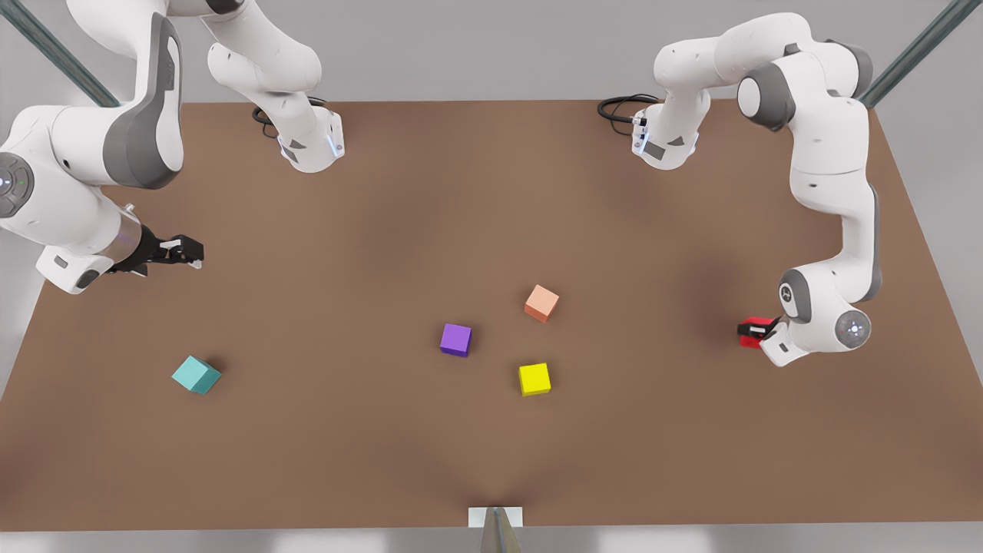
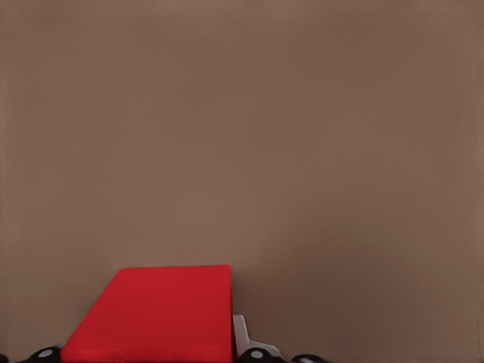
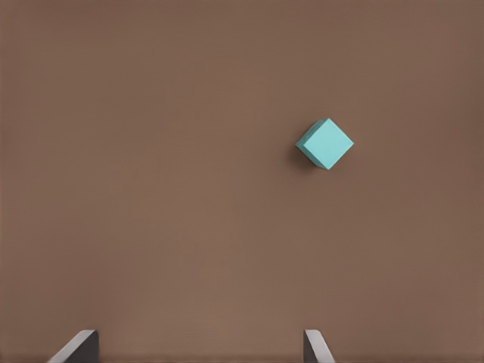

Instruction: Pick up red wooden cube and pass to hand red wooden cube and place in blue wooden cube

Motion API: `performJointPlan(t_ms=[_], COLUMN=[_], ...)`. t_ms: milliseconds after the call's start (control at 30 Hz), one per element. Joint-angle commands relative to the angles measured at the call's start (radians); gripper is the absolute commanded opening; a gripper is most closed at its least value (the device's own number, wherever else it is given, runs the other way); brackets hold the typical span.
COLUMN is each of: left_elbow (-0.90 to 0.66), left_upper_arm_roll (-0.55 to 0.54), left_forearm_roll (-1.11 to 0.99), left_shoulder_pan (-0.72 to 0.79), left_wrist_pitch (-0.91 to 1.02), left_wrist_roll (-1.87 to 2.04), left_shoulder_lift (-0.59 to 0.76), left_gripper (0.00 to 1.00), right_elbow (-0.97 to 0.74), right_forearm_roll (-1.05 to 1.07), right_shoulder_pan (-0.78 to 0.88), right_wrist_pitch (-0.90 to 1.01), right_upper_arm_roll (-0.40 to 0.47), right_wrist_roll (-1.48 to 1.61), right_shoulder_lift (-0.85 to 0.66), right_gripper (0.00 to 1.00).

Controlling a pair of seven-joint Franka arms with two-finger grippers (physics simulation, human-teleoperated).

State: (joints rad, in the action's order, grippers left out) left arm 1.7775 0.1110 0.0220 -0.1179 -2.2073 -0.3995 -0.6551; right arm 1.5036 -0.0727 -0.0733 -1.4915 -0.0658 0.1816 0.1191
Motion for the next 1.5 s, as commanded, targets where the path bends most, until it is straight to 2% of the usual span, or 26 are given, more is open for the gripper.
performJointPlan(t_ms=[0,67,167,233,300,400,433,500,567,667,867,1000,1467], left_elbow=[-0.003,-0.018,-0.227,-0.328,-0.385,-0.541,-0.549,-0.559,-0.587,-0.587,-0.589,-0.595,-0.592], left_upper_arm_roll=[-0.024,-0.112,-0.215,-0.339,-0.462,-0.634,-0.636,-0.651,-0.657,-0.657,-0.665,-0.665,-0.669], left_forearm_roll=[0.007,0.029,0.360,0.495,0.625,0.702,0.763,0.898,0.949,1.006,1.032,1.033,1.043], left_shoulder_pan=[0.004,-0.005,0.003,0.003,0.003,0.036,0.086,0.136,0.138,0.136,0.149,0.184,0.193], left_wrist_pitch=[0.011,0.040,0.379,0.498,0.502,0.427,0.355,0.247,0.247,0.253,0.230,0.170,0.147], left_wrist_roll=[0.045,0.166,0.346,0.568,0.643,0.660,0.725,0.664,0.614,0.555,0.485,0.475,0.367], left_shoulder_lift=[0.017,0.014,0.011,0.006,-0.041,-0.193,-0.202,-0.233,-0.256,-0.273,-0.290,-0.291,-0.296], left_gripper=[0.70,0.69,0.68,0.68,0.68,0.68,0.68,0.68,0.68,0.68,0.68,0.68,0.69], right_elbow=[0.000,0.000,-0.005,-0.062,-0.114,-0.227,-0.328,-0.361,-0.359,-0.361,-0.355,-0.335,-0.309], right_forearm_roll=[0.001,0.001,0.007,0.178,0.433,0.643,0.706,0.734,0.786,0.869,1.062,1.131,1.225], right_shoulder_pan=[0.000,0.000,0.009,0.007,0.044,0.060,0.061,0.069,0.069,0.076,0.106,0.132,0.175], right_wrist_pitch=[0.000,0.000,0.000,0.004,0.014,-0.009,-0.042,-0.120,-0.254,-0.314,-0.365,-0.375,-0.440], right_upper_arm_roll=[0.000,0.000,-0.005,-0.005,-0.023,-0.114,-0.132,-0.192,-0.249,-0.299,-0.364,-0.364,-0.362], right_wrist_roll=[0.001,0.001,0.009,0.258,0.470,0.665,0.795,0.881,1.119,1.485,1.803,1.848,1.846], right_shoulder_lift=[-0.001,-0.001,0.020,0.140,0.286,0.471,0.574,0.608,0.654,0.729,0.813,0.813,0.812], right_gripper=[1.00,1.00,1.00,1.00,1.00,1.00,1.00,1.00,1.00,1.00,1.00,1.00,1.00])
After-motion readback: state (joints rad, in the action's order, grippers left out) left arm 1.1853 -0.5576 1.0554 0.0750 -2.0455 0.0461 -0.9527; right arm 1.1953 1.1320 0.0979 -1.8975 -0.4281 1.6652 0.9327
